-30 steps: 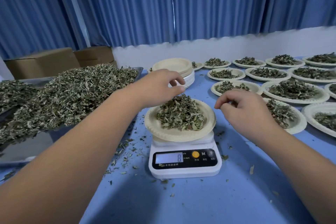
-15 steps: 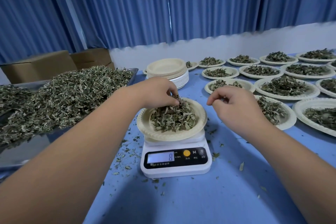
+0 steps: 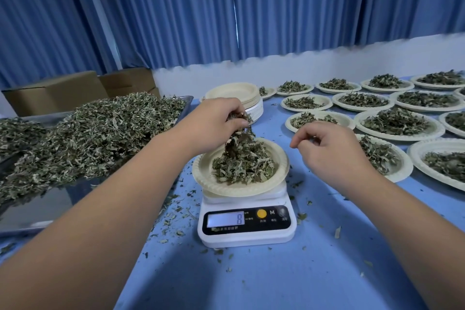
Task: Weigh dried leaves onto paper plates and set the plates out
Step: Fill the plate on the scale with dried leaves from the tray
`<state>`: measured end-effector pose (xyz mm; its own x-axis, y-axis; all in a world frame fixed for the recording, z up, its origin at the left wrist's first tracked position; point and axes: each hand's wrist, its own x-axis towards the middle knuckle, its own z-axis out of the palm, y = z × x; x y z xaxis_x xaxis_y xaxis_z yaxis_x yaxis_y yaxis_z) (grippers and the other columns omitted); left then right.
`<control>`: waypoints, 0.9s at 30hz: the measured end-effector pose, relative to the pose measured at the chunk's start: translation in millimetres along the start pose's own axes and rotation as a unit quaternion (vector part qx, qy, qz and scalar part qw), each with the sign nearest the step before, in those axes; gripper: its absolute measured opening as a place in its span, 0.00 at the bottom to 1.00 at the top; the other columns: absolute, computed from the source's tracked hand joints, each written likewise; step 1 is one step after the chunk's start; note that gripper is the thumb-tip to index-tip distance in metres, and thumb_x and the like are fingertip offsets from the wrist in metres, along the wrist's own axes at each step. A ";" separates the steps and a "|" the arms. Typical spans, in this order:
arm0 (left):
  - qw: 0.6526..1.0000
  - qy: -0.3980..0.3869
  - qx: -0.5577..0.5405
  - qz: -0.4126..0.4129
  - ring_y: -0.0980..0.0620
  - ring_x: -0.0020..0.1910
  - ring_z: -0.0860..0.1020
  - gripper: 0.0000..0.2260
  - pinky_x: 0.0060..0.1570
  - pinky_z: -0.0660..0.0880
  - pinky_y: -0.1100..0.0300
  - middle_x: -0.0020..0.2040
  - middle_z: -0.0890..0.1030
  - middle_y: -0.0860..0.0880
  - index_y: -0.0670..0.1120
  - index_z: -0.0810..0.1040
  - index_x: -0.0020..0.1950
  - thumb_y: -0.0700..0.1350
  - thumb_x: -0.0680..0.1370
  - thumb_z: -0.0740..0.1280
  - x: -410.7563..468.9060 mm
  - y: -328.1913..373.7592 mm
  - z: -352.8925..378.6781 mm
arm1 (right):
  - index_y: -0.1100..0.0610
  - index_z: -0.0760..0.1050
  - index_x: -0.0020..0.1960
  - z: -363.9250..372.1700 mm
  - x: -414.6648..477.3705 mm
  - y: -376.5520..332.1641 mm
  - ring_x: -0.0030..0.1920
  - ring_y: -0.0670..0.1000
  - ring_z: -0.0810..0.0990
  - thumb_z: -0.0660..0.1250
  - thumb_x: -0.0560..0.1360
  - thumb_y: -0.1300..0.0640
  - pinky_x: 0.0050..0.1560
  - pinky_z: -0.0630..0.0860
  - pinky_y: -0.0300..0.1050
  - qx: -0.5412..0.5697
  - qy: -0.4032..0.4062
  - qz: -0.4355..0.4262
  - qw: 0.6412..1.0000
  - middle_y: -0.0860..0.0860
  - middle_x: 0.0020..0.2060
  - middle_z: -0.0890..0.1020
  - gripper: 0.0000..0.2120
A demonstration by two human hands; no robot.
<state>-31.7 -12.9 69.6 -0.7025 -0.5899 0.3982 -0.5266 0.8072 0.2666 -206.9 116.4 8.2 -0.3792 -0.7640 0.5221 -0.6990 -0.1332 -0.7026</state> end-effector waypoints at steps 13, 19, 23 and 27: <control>0.995 0.071 -0.063 -0.016 0.64 0.34 0.71 0.04 0.34 0.66 0.73 0.36 0.76 0.58 0.52 0.76 0.44 0.47 0.76 0.71 -13.0 -1.5 5.9 | 0.55 0.79 0.35 1.9 1.6 2.7 0.21 0.43 0.68 0.61 0.70 0.69 0.23 0.63 0.30 -0.005 0.003 0.006 1.000 0.31 0.25 0.74 0.13; 0.996 0.075 -0.048 -0.026 0.61 0.33 0.70 0.03 0.34 0.66 0.71 0.38 0.77 0.54 0.52 0.75 0.47 0.49 0.79 0.66 -15.2 -1.4 9.6 | 0.53 0.79 0.35 2.1 2.4 3.9 0.21 0.46 0.65 0.62 0.70 0.67 0.23 0.63 0.30 -0.009 0.001 0.010 1.000 0.26 0.26 0.73 0.13; 0.979 0.119 -0.153 -0.061 0.63 0.31 0.72 0.09 0.32 0.67 0.69 0.36 0.77 0.56 0.56 0.72 0.41 0.46 0.80 0.66 -23.5 -2.8 8.3 | 0.53 0.79 0.35 1.6 1.9 3.1 0.22 0.43 0.69 0.62 0.70 0.68 0.25 0.65 0.30 -0.014 0.001 0.003 1.000 0.27 0.26 0.73 0.13; 0.970 0.120 -0.195 -0.079 0.69 0.29 0.73 0.07 0.32 0.67 0.72 0.38 0.78 0.59 0.54 0.73 0.45 0.42 0.81 0.63 -31.1 -2.0 10.5 | 0.55 0.79 0.36 1.6 0.9 2.4 0.23 0.41 0.71 0.61 0.70 0.69 0.26 0.64 0.29 -0.013 -0.001 0.001 1.000 0.29 0.25 0.73 0.13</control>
<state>-13.8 3.6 47.4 -0.4722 -0.7221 0.5055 -0.3639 0.6820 0.6344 -207.9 114.5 6.3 -0.3799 -0.7658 0.5189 -0.7140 -0.1139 -0.6908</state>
